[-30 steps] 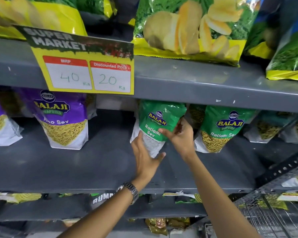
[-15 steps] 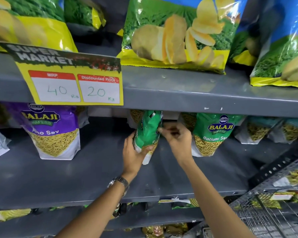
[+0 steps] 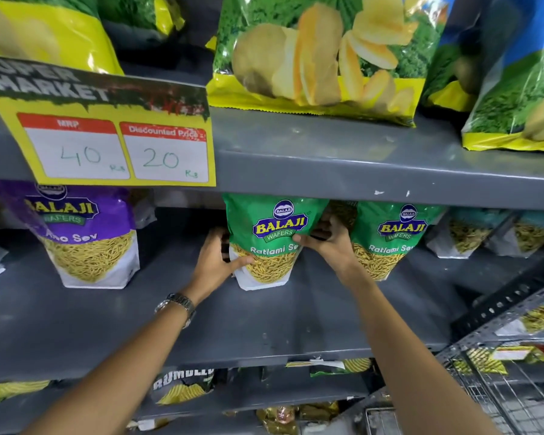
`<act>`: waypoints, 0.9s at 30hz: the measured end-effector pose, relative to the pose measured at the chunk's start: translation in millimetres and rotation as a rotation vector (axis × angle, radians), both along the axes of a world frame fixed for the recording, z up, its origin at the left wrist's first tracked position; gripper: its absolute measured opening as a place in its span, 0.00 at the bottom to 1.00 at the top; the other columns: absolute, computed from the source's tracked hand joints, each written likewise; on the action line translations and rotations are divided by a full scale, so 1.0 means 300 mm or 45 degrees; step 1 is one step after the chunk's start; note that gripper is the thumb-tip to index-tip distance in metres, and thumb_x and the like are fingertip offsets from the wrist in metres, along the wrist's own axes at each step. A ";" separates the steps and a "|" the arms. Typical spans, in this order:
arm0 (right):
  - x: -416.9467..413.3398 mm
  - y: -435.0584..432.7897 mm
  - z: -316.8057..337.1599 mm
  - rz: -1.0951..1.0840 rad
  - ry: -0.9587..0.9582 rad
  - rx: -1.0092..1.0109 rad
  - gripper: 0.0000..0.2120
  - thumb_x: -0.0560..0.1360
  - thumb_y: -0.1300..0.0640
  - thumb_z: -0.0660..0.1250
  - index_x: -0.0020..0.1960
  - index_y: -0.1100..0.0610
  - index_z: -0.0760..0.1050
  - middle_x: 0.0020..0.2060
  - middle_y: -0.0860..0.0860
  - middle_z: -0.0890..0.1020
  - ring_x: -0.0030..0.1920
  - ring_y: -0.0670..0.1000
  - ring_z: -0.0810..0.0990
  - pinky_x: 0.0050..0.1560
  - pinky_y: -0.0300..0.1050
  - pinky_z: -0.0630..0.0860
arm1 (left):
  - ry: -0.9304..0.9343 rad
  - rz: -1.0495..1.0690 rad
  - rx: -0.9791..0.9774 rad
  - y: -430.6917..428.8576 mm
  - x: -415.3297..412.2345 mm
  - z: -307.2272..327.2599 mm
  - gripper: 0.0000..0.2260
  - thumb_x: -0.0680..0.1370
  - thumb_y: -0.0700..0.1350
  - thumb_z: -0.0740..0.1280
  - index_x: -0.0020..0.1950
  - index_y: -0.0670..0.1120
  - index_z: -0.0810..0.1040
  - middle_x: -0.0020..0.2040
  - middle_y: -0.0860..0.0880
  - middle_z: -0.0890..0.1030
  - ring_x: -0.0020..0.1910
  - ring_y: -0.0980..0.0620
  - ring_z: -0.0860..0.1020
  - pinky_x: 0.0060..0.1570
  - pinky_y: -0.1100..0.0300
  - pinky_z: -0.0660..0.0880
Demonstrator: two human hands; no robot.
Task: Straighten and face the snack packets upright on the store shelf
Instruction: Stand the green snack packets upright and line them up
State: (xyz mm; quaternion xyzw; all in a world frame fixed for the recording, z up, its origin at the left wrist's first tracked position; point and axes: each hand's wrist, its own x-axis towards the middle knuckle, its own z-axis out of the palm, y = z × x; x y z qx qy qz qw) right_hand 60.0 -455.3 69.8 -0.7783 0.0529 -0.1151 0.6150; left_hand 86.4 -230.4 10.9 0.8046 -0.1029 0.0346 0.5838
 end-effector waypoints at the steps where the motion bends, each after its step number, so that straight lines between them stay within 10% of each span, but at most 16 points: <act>1: -0.004 0.000 -0.009 -0.008 -0.002 0.005 0.24 0.62 0.62 0.79 0.54 0.57 0.72 0.47 0.49 0.82 0.43 0.39 0.81 0.40 0.28 0.76 | 0.034 -0.001 -0.076 0.001 -0.013 -0.007 0.28 0.64 0.43 0.78 0.60 0.44 0.70 0.59 0.42 0.78 0.56 0.46 0.78 0.56 0.45 0.77; 7: -0.020 0.018 -0.040 -0.034 -0.048 0.096 0.19 0.62 0.62 0.79 0.47 0.49 0.74 0.45 0.43 0.83 0.42 0.34 0.82 0.38 0.25 0.75 | 0.102 0.045 -0.311 -0.048 -0.060 -0.012 0.27 0.59 0.54 0.79 0.53 0.59 0.71 0.55 0.53 0.82 0.53 0.54 0.81 0.55 0.51 0.78; 18: -0.003 0.024 -0.066 -0.050 -0.045 0.178 0.21 0.65 0.64 0.76 0.55 0.62 0.73 0.44 0.46 0.82 0.41 0.36 0.82 0.38 0.29 0.77 | 0.000 0.324 -0.371 -0.120 -0.078 -0.022 0.26 0.61 0.59 0.76 0.53 0.54 0.72 0.54 0.49 0.82 0.52 0.51 0.81 0.53 0.46 0.78; 27: -0.022 0.039 -0.082 -0.103 -0.150 0.269 0.17 0.65 0.64 0.76 0.49 0.52 0.75 0.46 0.49 0.83 0.43 0.38 0.83 0.41 0.31 0.77 | -0.020 0.319 -0.448 -0.131 -0.089 -0.016 0.32 0.63 0.57 0.76 0.62 0.50 0.68 0.62 0.49 0.77 0.60 0.53 0.77 0.61 0.49 0.74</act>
